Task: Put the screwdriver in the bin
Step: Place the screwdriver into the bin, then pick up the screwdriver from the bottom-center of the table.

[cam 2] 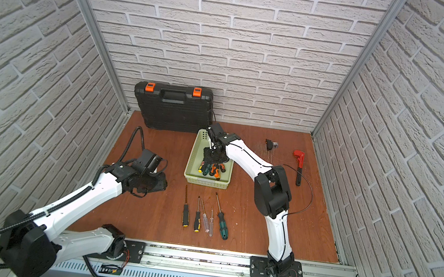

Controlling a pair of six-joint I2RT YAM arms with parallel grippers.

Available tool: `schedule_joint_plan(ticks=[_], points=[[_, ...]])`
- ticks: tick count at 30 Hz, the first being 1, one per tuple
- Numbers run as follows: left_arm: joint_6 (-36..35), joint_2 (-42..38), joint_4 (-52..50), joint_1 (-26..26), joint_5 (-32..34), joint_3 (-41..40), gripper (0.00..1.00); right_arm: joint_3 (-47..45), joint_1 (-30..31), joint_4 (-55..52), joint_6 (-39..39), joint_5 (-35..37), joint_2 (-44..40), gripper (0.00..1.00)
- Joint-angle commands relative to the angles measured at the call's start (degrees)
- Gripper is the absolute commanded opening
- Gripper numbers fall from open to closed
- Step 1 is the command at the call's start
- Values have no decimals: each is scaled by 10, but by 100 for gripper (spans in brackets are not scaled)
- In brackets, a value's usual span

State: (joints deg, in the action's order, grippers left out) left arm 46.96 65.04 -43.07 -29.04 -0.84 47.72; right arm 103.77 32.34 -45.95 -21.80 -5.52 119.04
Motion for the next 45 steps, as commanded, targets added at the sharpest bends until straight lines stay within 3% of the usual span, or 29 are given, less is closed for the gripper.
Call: schedule_joint_plan(ticks=[1,8,15,36,45], points=[[29,5,38,-27,-56,-16,50,-23,-3,37,2,-16,-90,35],[116,49,123,-149,-40,-61,48,-137,-2,116,-10,-35,-179,35],[165,112,181,-215,-28,-76,48,-179,-4,118,2,-18,-202,35],[185,201,137,-249,-7,-49,48,-228,-8,136,-9,-35,-218,34],[183,189,105,-253,-18,-45,15,-243,-11,143,-14,-38,-226,34]])
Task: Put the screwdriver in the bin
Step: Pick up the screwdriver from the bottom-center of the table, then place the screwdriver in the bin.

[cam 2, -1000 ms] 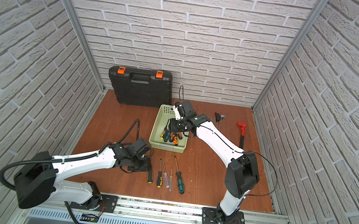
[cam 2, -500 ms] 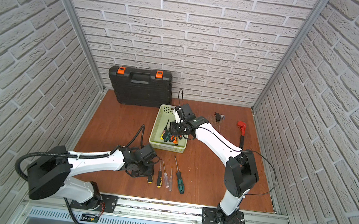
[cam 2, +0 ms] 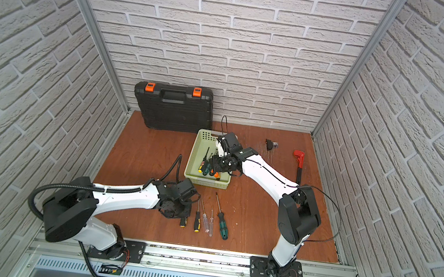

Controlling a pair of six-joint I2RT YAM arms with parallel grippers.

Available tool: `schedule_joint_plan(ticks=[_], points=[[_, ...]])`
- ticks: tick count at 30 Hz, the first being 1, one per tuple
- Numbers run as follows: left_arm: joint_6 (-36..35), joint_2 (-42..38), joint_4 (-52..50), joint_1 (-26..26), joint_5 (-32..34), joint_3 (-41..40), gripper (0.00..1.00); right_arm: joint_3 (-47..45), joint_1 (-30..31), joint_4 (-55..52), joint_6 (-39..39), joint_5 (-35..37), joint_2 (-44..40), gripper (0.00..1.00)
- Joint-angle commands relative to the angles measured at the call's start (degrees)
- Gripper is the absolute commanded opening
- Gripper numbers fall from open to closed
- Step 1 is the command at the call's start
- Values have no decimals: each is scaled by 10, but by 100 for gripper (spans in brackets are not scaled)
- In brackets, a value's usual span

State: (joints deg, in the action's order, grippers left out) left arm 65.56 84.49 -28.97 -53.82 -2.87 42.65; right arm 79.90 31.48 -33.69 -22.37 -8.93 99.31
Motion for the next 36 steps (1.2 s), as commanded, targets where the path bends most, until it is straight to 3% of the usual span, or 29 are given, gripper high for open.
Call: schedule_joint_plan(ticks=[1,5,15,20,26,36], points=[[-3,-11,-43,-5,3,6,10,-4,-3,21,-9,-4,-30,34],[-8,-44,-87,-5,11,15,3,-5,-3,22,-9,-2,-32,34],[25,-219,-286,11,51,50,2,-29,-4,15,-12,13,-52,33],[-39,-248,-358,77,50,105,3,-18,-5,2,-3,17,-51,33],[-216,-163,-331,192,41,245,3,-5,-9,-3,4,15,-57,33],[-380,122,-312,200,30,518,2,-26,-15,6,4,8,-91,33]])
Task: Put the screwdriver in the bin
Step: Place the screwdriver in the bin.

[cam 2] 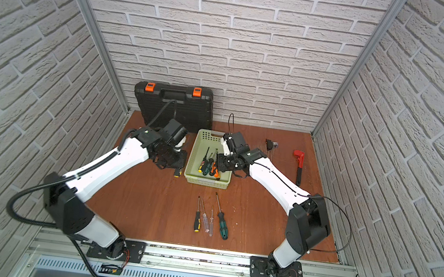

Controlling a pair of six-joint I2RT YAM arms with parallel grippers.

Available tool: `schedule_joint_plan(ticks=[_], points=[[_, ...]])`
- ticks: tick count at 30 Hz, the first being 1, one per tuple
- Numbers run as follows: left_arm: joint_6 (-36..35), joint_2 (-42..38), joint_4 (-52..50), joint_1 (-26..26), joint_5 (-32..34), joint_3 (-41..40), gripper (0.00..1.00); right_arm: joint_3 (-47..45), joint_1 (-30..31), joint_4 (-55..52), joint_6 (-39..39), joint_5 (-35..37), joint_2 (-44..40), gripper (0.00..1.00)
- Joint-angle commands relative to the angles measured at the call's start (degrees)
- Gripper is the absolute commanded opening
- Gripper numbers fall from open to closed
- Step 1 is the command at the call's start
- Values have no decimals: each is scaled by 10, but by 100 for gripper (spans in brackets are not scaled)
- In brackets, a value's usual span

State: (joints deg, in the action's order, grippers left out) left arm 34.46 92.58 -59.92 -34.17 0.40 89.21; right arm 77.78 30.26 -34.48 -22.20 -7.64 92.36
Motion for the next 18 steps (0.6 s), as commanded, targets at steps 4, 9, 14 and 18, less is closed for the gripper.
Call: schedule_joint_plan(ticks=[4,9,14,18], points=[[-76,110,2,3,-13,109,2,-16,-3,14,0,-3,-30,33],[-95,177,3,1,-18,144,2,-32,-3,6,9,2,-47,34],[-124,234,-12,-2,-5,182,3,-44,-4,-5,16,14,-60,34],[-117,273,-17,-1,-12,207,2,-49,-4,-6,13,11,-62,34]])
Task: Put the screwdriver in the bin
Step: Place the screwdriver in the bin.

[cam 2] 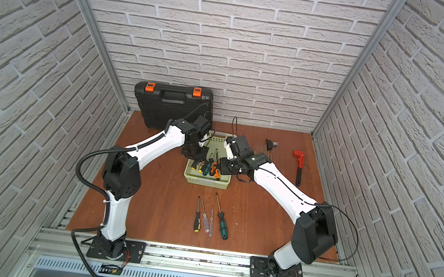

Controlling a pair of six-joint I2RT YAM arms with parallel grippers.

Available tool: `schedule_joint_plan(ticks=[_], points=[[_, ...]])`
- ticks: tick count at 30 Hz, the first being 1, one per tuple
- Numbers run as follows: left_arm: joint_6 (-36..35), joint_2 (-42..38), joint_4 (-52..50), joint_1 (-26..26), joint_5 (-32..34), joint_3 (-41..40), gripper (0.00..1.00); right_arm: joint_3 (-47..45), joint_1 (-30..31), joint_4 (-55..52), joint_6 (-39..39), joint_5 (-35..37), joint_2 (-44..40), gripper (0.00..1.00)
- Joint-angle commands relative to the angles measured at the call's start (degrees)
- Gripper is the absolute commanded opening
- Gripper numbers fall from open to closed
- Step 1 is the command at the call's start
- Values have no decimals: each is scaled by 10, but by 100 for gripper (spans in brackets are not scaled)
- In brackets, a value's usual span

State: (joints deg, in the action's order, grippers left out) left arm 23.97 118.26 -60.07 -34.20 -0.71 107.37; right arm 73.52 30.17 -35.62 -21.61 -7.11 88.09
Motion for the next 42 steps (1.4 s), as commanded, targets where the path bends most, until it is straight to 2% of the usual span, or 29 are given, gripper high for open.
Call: schedule_joint_plan(ticks=[1,9,14,21,29,37,42], points=[[-9,24,-16,-1,1,29,3,-8,-3,4,7,5,-20,34],[9,85,-22,7,36,65,5,-8,-4,-7,17,5,-18,34],[18,115,-31,8,33,81,5,-7,-3,-8,18,3,-12,34],[35,109,-17,20,45,52,6,-9,-3,-9,21,-2,-4,34],[41,115,-7,24,29,40,9,-4,-3,-7,21,-10,7,34],[45,101,1,25,23,43,25,0,-3,-12,21,-14,8,35],[58,67,20,24,18,31,28,-1,-3,-21,18,-14,2,35]])
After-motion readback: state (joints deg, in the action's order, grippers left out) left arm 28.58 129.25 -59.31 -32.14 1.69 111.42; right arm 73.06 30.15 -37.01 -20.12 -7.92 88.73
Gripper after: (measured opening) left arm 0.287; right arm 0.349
